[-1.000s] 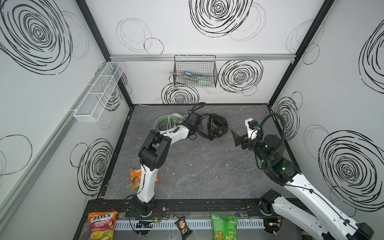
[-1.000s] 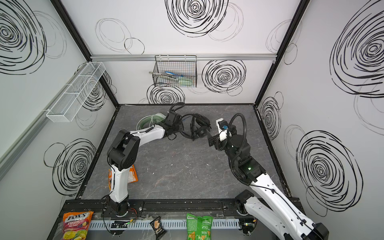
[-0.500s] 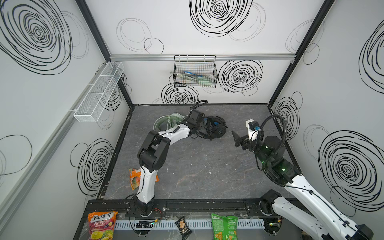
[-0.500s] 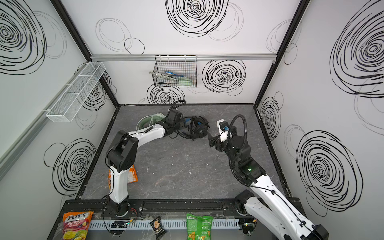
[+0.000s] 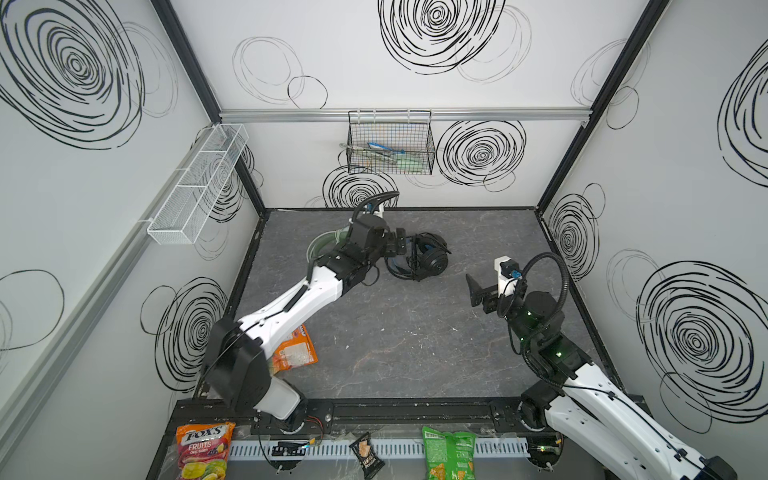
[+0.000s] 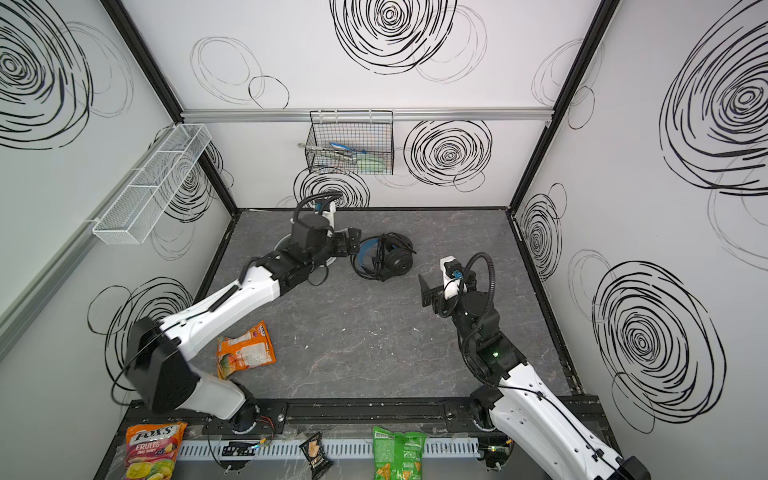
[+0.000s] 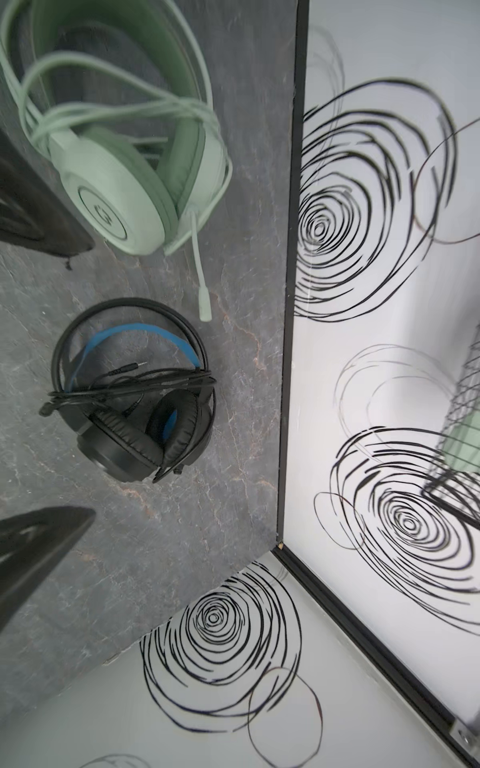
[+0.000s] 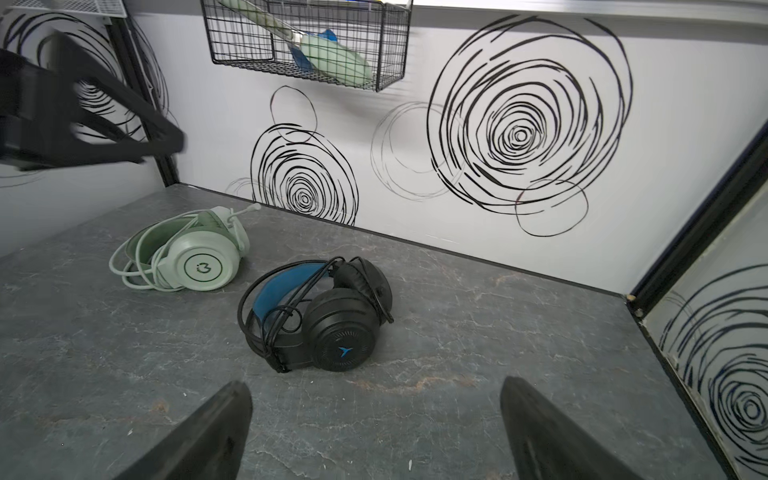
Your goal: Wrap the headphones
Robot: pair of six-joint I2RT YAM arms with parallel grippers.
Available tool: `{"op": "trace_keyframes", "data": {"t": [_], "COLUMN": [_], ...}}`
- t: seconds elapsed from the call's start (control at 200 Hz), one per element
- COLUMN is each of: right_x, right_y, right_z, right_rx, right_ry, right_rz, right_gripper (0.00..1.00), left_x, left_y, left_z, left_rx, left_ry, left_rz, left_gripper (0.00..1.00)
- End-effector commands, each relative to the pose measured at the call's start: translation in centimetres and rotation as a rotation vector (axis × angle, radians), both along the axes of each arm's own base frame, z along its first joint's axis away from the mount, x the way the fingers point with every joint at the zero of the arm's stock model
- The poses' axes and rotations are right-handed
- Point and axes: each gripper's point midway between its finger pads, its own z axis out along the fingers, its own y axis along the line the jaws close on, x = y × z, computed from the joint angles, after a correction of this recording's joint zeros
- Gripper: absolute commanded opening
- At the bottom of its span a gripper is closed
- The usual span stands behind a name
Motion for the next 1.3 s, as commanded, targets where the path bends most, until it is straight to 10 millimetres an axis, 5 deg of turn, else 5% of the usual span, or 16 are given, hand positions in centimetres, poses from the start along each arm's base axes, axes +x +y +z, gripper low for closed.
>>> {"op": "trace_keyframes", "data": {"t": [0.0, 0.255, 0.615, 0.73, 0.97, 1.066, 1.296], "right_x": [0.6, 1.7, 6.6, 7.8, 8.3, 10.3, 10.7], "right_y": [-3.1, -10.2, -12.8, -12.0, -14.4, -14.4, -14.6], "right_z": [0.8, -4.2, -10.8, -10.7, -10.8, -12.3, -12.9], "right_rx": [0.108, 0.209, 0.125, 0.101, 0.097, 0.106, 0.111], "right_ry": [-0.087, -0.073, 0.099, 0.093, 0.0, 0.119, 0.161], "right_rz": [-0.161, -0.468, -0.543, -0.508, -0.555, -0.546, -0.534], "right_gripper": [0.97, 0.97, 0.97, 0.97, 0.97, 0.97, 0.97], "left_x": [-2.5, -6.2, -7.4, -6.6, -5.2, -4.4, -3.5], "left_y": [5.1, 18.9, 27.1, 27.7, 27.0, 26.7, 21.6], "left_z": [-0.4, -3.2, -7.8, -9.1, -11.5, -12.1, -12.7], "left_rx": [0.122, 0.18, 0.311, 0.252, 0.148, 0.143, 0.223], "left_ry": [-0.04, -0.075, -0.234, -0.278, -0.385, -0.385, -0.456], "left_rz": [0.048, 0.45, 0.777, 0.766, 0.679, 0.643, 0.386], "left_gripper": [0.96, 0.96, 0.96, 0.96, 0.96, 0.96, 0.96]}}
